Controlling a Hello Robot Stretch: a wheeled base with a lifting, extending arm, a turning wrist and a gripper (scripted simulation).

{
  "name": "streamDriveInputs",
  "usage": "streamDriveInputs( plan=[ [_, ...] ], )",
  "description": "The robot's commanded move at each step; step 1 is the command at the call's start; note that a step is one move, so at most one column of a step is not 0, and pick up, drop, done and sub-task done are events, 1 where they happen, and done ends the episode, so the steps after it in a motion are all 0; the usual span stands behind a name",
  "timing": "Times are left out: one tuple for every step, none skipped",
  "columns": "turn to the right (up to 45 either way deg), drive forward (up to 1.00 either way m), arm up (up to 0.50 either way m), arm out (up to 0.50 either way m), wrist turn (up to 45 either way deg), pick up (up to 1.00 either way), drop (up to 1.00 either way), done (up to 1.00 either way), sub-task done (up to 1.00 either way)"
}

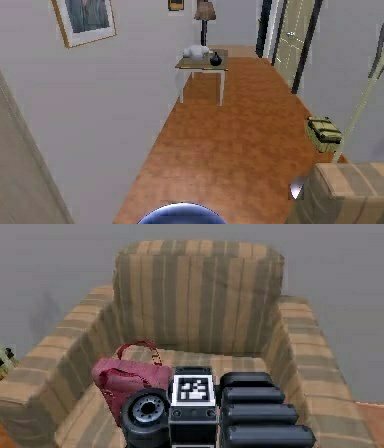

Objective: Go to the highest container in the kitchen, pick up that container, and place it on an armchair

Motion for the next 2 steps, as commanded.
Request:
streamDriveInputs(
  plan=[
    [0.0, 0.05, 0.00, 0.00, 0.0, 0.00, 0.00, 0.00, 0.00],
    [-45.0, 0.00, 0.00, 0.00, 0.0, 0.00, 0.00, 0.00, 0.00]
  ],
)
